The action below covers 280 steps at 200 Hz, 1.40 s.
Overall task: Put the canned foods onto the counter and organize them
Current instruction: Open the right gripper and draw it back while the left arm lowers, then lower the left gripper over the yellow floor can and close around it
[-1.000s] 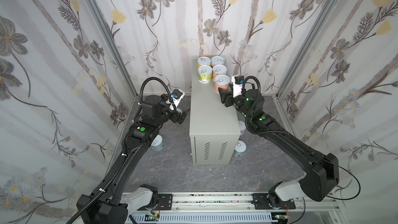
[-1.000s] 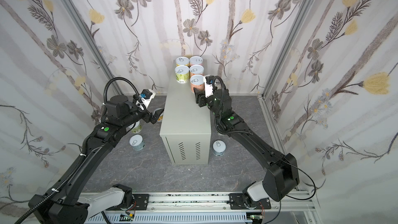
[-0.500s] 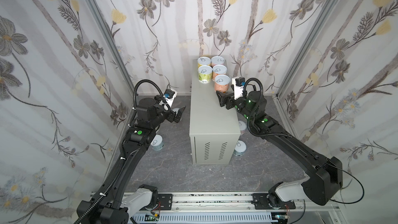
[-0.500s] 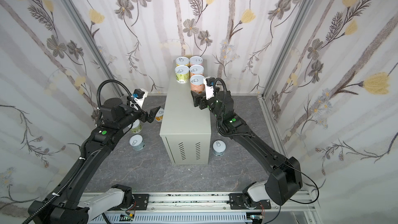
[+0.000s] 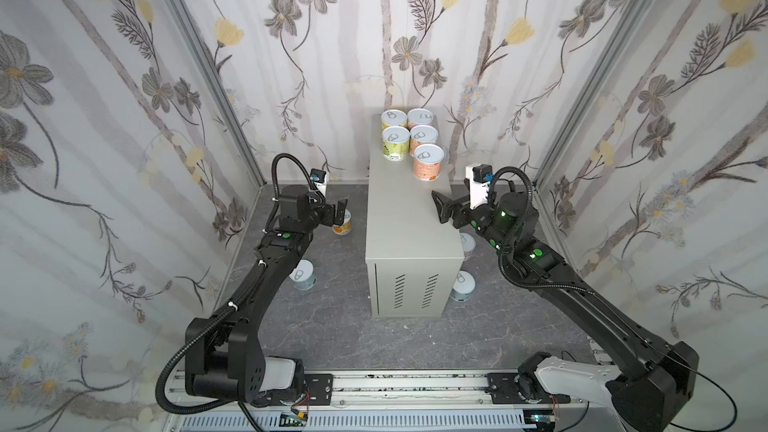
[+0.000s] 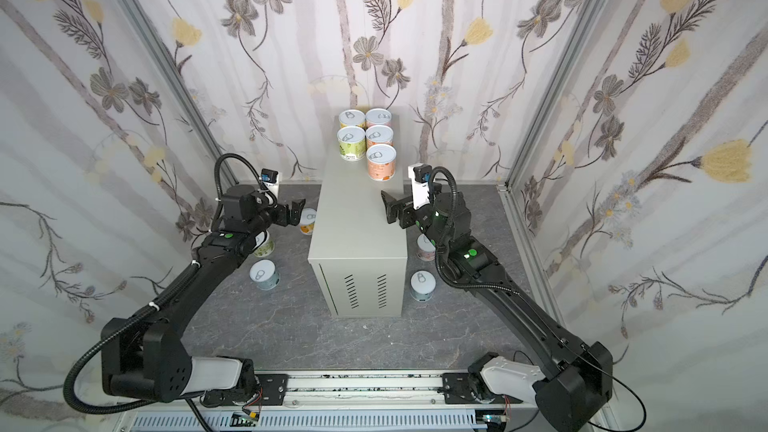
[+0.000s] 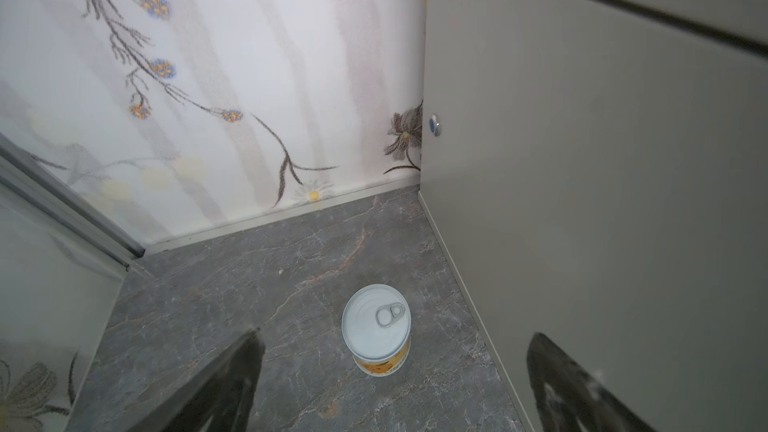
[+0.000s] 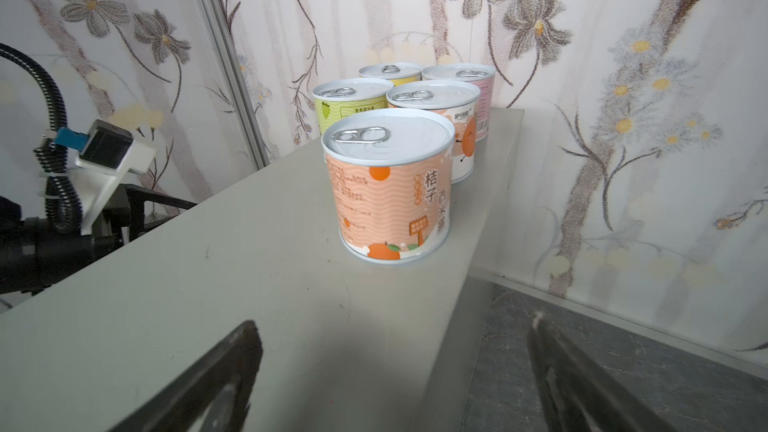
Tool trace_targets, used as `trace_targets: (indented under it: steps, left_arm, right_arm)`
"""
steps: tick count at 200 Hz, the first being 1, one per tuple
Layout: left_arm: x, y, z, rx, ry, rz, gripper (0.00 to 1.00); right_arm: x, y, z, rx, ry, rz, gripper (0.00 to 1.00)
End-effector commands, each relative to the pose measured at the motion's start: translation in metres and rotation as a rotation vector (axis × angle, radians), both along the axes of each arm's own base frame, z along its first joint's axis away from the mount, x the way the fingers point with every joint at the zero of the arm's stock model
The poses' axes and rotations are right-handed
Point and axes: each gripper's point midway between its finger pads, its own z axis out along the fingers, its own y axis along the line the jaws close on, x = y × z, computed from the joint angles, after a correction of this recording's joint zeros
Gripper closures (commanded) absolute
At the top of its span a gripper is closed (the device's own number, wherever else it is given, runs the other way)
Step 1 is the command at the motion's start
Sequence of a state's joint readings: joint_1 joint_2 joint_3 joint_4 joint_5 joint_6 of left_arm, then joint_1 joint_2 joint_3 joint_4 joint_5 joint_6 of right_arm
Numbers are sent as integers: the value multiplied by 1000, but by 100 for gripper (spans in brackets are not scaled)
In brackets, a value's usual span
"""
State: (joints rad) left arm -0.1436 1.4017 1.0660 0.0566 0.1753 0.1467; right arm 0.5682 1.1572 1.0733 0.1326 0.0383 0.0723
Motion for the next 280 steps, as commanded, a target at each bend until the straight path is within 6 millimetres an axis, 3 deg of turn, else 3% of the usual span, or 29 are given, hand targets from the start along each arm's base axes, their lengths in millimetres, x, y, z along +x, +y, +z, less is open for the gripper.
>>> trace_targets:
  steps: [1,48,92,120,157,196,202,257,280]
  left_arm:
    - [19,5,-8,-52,9,62,0]
    - [59,18,-75,-68,149,194,0]
    - [86,17,-135,-70,280,238,0]
    - [89,16,-162,-66,334,247,0]
    - [85,14,-185,-51,384,248,0]
    - [82,9,-198,-24,409,238,0]
    - [90,7,-188,-24,387,236,0]
    - [88,-3,-189,-4,397,205,0]
    - [85,-6,-173,-21,362,193,0]
  right_arm:
    - [-8,-12,-10,-8,28,-37,0]
    - [-24,-32,-11,1,29,-75,0]
    - [-32,-58,13,6,-14,-141,0]
    - [-38,-76,32,5,-54,-184,0]
    - [-34,-97,37,0,-61,-264,0]
    - [-27,-102,34,2,-58,-286,0]
    - [-25,-101,32,0,-52,-285,0]
    - [-19,-98,25,-2,-37,-274,0]
    - [-18,-100,21,-2,-30,-278,0]
